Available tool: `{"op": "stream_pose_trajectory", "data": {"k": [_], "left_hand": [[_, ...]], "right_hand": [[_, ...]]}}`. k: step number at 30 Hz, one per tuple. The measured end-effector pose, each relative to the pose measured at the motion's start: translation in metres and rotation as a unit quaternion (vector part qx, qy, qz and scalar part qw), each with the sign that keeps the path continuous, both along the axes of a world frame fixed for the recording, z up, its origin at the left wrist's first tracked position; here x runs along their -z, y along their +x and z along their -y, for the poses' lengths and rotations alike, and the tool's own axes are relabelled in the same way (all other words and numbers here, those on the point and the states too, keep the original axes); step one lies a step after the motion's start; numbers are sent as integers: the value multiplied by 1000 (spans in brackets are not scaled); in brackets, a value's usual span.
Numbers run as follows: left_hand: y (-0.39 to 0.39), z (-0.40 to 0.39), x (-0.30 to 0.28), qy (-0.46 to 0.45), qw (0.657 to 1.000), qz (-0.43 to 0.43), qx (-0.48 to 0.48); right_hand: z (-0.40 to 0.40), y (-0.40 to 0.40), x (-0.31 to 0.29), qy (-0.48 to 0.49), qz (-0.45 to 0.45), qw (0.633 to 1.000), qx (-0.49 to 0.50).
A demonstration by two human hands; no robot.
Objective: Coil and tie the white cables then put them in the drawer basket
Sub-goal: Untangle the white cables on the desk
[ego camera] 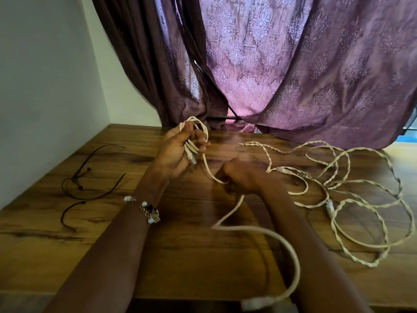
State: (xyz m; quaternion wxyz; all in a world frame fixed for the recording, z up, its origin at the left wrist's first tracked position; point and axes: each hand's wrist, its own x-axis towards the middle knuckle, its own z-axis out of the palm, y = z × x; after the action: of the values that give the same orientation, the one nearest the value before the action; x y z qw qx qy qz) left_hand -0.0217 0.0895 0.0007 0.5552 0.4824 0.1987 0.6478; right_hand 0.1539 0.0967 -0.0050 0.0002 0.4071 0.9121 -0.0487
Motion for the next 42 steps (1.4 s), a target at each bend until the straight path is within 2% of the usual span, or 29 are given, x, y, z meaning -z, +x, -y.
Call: {"op": "stream_pose_trajectory", "data": {"k": [3, 6, 8, 10, 11, 13, 15, 18, 21, 24, 27, 30, 32, 34, 36, 39, 42], "left_hand": [[3, -7, 6, 2, 996, -84, -26], [3, -12, 17, 3, 967, -246, -64], [0, -12, 24, 27, 925, -362, -115], [-3, -10, 24, 73, 869, -459, -170], [-4, -9, 24, 91, 848, -487, -189], [-6, -8, 23, 114, 834, -500, -201], [-4, -9, 22, 110, 833, -500, -210], [-4, -13, 23, 20, 882, -435, -181], [-1, -13, 22, -21, 925, -369, -86], [4, -2, 14, -70, 951, -300, -13], [8, 8, 8, -89, 963, -253, 30], [11, 11, 8, -99, 971, -200, 83], [12, 10, 10, -91, 974, -164, 127], [11, 10, 9, -90, 976, -137, 143], [10, 10, 9, -90, 977, -125, 145], [8, 8, 11, -93, 978, -124, 141], [9, 8, 12, -107, 976, -113, 155]], "right_hand": [[5, -4, 0, -60, -50, 995, -62], [6, 0, -2, -168, -191, 965, -60], [6, 5, -2, -270, -314, 909, -44], [4, 11, -2, -366, -416, 831, -48], [3, 14, -1, -412, -456, 787, -53], [5, 18, -1, -476, -507, 714, -85], [6, 21, 0, -494, -545, 664, -132], [6, 20, 1, -481, -578, 633, -182], [2, 18, 2, -456, -626, 612, -158], [-6, 19, 2, -397, -703, 577, -120], [-10, 16, 0, -324, -743, 584, -53], [-10, 10, 1, -275, -739, 615, 9], [-12, 6, 6, -246, -724, 644, 22], [-12, 2, 10, -245, -711, 659, 32], [-8, -2, 10, -278, -714, 641, 45], [1, -9, 5, -317, -741, 591, 38], [6, -16, 6, -307, -758, 575, 30]]}}
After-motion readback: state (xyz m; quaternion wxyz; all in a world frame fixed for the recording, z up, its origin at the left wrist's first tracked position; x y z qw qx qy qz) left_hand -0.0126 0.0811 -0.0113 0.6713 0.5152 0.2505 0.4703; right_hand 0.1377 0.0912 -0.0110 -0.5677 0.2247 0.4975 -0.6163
